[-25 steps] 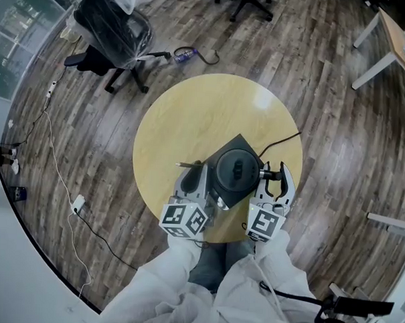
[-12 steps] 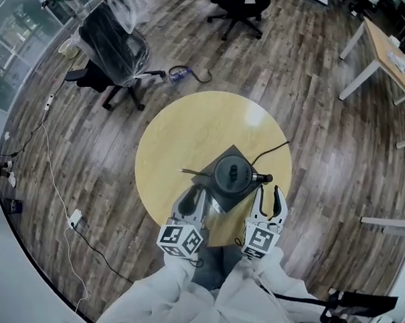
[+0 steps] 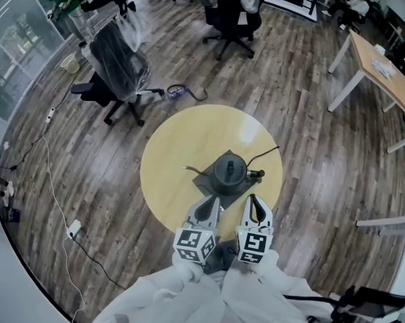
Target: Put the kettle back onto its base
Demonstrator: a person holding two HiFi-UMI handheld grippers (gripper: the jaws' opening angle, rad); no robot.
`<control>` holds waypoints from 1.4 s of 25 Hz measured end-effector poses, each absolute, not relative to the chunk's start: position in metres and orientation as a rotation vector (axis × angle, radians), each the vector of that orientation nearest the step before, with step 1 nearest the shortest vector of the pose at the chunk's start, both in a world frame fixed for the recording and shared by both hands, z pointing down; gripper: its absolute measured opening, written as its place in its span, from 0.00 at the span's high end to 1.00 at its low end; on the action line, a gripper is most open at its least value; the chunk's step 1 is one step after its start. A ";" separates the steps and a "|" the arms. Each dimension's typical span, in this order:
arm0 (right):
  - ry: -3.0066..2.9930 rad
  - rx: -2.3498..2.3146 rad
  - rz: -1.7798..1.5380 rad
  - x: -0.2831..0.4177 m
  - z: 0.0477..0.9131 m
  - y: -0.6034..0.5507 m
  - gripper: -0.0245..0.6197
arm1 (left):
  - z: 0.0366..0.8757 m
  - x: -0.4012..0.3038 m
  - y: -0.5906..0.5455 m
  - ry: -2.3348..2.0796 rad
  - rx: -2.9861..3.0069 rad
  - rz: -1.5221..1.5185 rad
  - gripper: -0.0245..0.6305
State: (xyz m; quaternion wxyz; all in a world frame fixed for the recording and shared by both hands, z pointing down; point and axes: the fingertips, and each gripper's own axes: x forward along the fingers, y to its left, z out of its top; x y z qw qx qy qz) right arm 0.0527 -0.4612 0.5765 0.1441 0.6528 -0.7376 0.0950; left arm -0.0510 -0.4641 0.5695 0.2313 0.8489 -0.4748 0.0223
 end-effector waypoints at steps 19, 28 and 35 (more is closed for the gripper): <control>-2.298 1.795 0.250 0.049 0.537 -0.397 0.94 | 0.538 -0.030 -0.400 -1.394 2.404 0.055 0.96; -2.309 1.771 0.285 0.087 0.552 -0.239 0.94 | 0.542 -0.002 -0.241 -1.471 2.378 0.062 0.96; -2.361 1.754 0.257 0.082 0.523 -0.150 0.94 | 0.519 -0.007 -0.143 -1.512 2.376 0.027 0.96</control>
